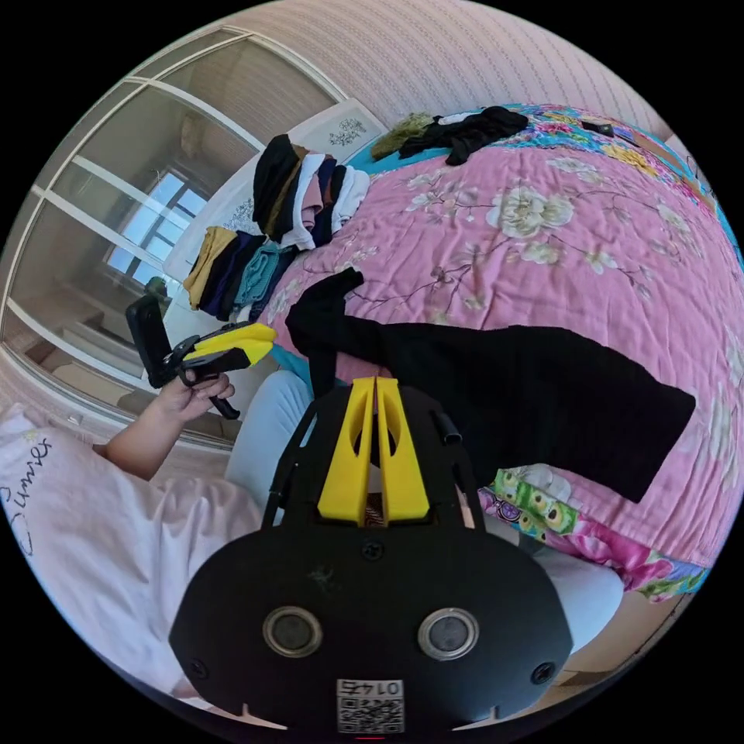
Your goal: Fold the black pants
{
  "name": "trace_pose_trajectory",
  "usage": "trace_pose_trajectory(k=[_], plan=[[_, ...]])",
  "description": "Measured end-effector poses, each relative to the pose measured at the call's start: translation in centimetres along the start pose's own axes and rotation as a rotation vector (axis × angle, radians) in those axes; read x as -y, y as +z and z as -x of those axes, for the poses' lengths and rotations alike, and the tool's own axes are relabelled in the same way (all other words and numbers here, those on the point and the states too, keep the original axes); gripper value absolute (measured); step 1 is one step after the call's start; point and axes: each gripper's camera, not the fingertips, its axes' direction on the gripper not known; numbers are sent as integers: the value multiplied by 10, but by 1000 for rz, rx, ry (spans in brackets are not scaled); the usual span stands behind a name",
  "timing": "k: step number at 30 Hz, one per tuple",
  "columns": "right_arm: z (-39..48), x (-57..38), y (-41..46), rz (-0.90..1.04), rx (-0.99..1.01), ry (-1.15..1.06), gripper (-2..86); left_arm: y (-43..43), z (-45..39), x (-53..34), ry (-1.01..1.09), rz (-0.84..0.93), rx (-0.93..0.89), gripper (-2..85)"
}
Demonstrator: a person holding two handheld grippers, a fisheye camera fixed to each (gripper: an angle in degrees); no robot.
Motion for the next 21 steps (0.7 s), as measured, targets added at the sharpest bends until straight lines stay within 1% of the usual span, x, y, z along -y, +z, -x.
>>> trace_pose_trajectory(k=[2, 3, 5, 6, 8, 9, 11, 13, 16, 19, 21], plan=[[-9, -13, -19, -18, 1, 19, 3, 31, -31, 10, 105, 77, -51, 62], [-13, -18, -25, -26, 10, 35, 5, 40, -39, 12, 142, 95, -47, 66], [-33, -42, -50, -78, 48, 111, 12, 72, -74, 19, 295, 154, -6, 111], [-38, -49, -57, -93, 46, 134, 15, 80, -81, 20, 327, 161, -3, 122], [-59, -76, -79, -152, -28, 248, 34, 108, -103, 27, 381, 218, 20, 138], [-64, -81, -83, -163, -58, 281, 40, 115, -107, 28, 388, 231, 30, 138], [-85, -99, -98, -206, -174, 396, 83, 136, -121, 28, 407, 305, 69, 138], [-102, -105, -103, -224, -218, 475, 108, 146, -127, 24, 373, 353, 82, 135], [-120, -102, -107, -266, -240, 539, 127, 153, -133, 16, 359, 361, 155, 129], [-136, -90, -97, -272, -235, 599, 116, 168, -135, 18, 315, 409, 157, 124], [-143, -83, -87, -241, -172, 621, 87, 179, -138, 22, 306, 455, 190, 109]])
